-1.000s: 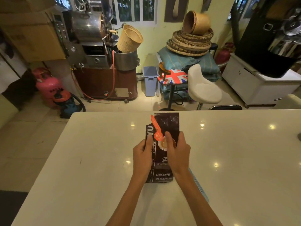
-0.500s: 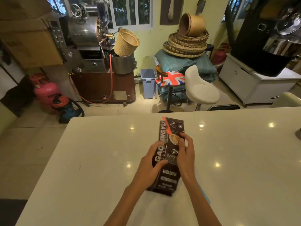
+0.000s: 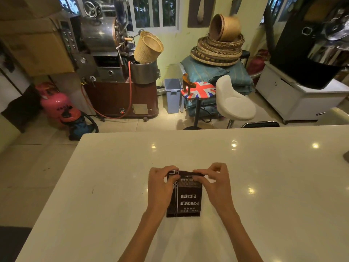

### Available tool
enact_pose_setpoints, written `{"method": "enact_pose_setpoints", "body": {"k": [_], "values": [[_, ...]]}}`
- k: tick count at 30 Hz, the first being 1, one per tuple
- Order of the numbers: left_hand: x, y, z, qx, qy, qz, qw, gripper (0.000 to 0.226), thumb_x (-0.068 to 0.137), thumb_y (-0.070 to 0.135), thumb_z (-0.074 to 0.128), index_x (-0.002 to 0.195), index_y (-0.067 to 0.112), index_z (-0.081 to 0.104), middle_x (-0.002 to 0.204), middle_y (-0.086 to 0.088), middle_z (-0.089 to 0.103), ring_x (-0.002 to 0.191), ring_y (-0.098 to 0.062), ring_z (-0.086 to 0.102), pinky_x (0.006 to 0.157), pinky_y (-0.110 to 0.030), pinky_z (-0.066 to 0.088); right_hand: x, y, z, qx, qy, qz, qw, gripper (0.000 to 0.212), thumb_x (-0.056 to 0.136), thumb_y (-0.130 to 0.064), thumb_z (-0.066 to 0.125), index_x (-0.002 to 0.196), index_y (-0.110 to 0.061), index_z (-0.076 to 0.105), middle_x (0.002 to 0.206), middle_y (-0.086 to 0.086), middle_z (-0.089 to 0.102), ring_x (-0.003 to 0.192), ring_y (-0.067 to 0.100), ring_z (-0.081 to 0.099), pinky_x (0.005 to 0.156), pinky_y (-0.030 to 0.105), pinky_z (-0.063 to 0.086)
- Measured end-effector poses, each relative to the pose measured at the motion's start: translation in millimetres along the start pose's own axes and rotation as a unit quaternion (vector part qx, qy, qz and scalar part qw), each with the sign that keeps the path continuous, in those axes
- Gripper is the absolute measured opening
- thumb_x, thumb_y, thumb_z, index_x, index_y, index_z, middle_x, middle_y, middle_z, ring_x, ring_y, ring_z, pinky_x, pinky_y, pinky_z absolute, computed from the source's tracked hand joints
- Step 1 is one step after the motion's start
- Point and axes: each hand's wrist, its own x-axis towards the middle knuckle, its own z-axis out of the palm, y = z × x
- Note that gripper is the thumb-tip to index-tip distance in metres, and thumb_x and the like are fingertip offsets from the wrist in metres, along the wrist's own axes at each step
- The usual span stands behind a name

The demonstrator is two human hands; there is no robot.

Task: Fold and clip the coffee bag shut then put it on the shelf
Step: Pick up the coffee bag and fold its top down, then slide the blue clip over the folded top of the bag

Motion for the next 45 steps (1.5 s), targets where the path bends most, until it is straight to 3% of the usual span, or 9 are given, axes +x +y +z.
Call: {"method": "enact_pose_setpoints", "body": {"k": [6, 9, 14, 19, 26, 32, 36, 39, 45], "values": [[7.0, 2.2, -4.4, -0.104, -0.017, -0.026, 0.994, 0.010, 0.085, 0.014, 0.075, 0.093, 0.017, 0.070, 0.113, 0.003, 0.051, 0.107, -0.011, 0.055, 0.079, -0.001, 0.046, 3.8, -18.6, 4.6, 0.164, -0.016, 0.074, 0.983, 0.014, 0.088, -0.005, 0.067, 0.085, -0.017, 0.074, 0.084, -0.002, 0.075, 0.080, 0.013, 0.070, 0.068, 0.020, 0.058], [-2.6, 6.2, 13.4, -0.182, -0.005, -0.094, 0.979, 0.013, 0.097, 0.023, 0.059, 0.100, 0.012, 0.064, 0.098, -0.005, 0.072, 0.090, -0.020, 0.073, 0.066, -0.021, 0.059, -8.2, -28.6, 30.6, 0.177, 0.058, 0.116, 0.976, 0.008, 0.097, -0.023, 0.057, 0.096, -0.024, 0.065, 0.090, -0.005, 0.070, 0.082, 0.009, 0.069, 0.066, 0.020, 0.057], [-25.6, -4.7, 27.5, -0.171, 0.099, -0.096, 0.976, 0.018, 0.101, 0.026, 0.050, 0.099, 0.013, 0.063, 0.088, -0.003, 0.070, 0.076, -0.011, 0.072, 0.060, -0.021, 0.057, -20.9, -13.0, 40.0, 0.051, -0.027, 0.129, 0.990, 0.033, 0.087, -0.056, 0.057, 0.107, -0.031, 0.054, 0.083, -0.008, 0.071, 0.072, 0.004, 0.070, 0.067, 0.032, 0.061], [-43.7, -17.4, 41.7, -0.108, 0.066, -0.089, 0.988, 0.010, 0.099, 0.031, 0.054, 0.104, 0.023, 0.055, 0.088, 0.005, 0.071, 0.077, -0.009, 0.071, 0.065, -0.026, 0.060, -34.3, -6.4, 43.5, 0.039, 0.057, 0.159, 0.985, 0.041, 0.095, -0.053, 0.040, 0.082, -0.020, 0.061, 0.070, -0.003, 0.069, 0.061, 0.006, 0.067, 0.054, 0.021, 0.053], [-31.2, -21.0, 37.7, -0.084, 0.123, -0.083, 0.985, 0.014, 0.100, 0.027, 0.052, 0.103, 0.014, 0.056, 0.084, 0.003, 0.069, 0.074, -0.012, 0.070, 0.060, -0.025, 0.055, -55.6, 6.8, 46.4, 0.005, -0.037, 0.161, 0.986, 0.041, 0.089, -0.064, 0.040, 0.103, -0.030, 0.059, 0.086, -0.011, 0.072, 0.074, 0.002, 0.070, 0.069, 0.030, 0.061], [-18.3, -30.8, 28.8, -0.073, 0.111, -0.077, 0.988, 0.019, 0.101, 0.030, 0.050, 0.104, 0.012, 0.053, 0.088, 0.001, 0.067, 0.076, -0.009, 0.068, 0.057, -0.021, 0.052, -34.7, 18.6, 14.9, 0.076, -0.009, 0.231, 0.970, 0.036, 0.102, -0.041, 0.039, 0.093, -0.026, 0.069, 0.075, -0.002, 0.075, 0.070, 0.011, 0.074, 0.068, 0.028, 0.055], [-9.6, -43.1, 14.3, -0.049, 0.079, -0.050, 0.994, 0.016, 0.102, 0.030, 0.047, 0.110, 0.017, 0.051, 0.087, 0.001, 0.067, 0.077, -0.014, 0.070, 0.058, -0.022, 0.053, -43.0, 63.4, -38.7, -0.273, -0.002, 0.160, 0.949, 0.025, 0.087, -0.038, 0.068, 0.108, -0.026, 0.064, 0.092, -0.003, 0.067, 0.094, 0.021, 0.060, 0.075, 0.034, 0.050], [-9.8, -53.0, 15.1, -0.045, 0.051, -0.028, 0.997, 0.026, 0.104, 0.027, 0.043, 0.129, 0.031, 0.042, 0.075, -0.011, 0.066, 0.061, -0.027, 0.066, 0.052, -0.037, 0.055, -55.8, 77.2, -48.6, -0.355, -0.076, 0.144, 0.921, 0.029, 0.085, -0.035, 0.070, 0.111, -0.023, 0.064, 0.100, -0.002, 0.064, 0.098, 0.022, 0.055, 0.077, 0.030, 0.046], [-11.6, -58.1, 28.9, -0.005, -0.037, 0.030, 0.999, 0.027, 0.103, 0.007, 0.041, 0.093, 0.023, 0.059, 0.093, 0.002, 0.064, 0.086, -0.017, 0.065, 0.069, -0.029, 0.054, -49.1, 45.0, -37.8, -0.089, -0.033, 0.118, 0.988, 0.015, 0.097, -0.016, 0.056, 0.108, -0.022, 0.065, 0.090, 0.001, 0.065, 0.069, 0.008, 0.061, 0.059, 0.026, 0.052]]}}
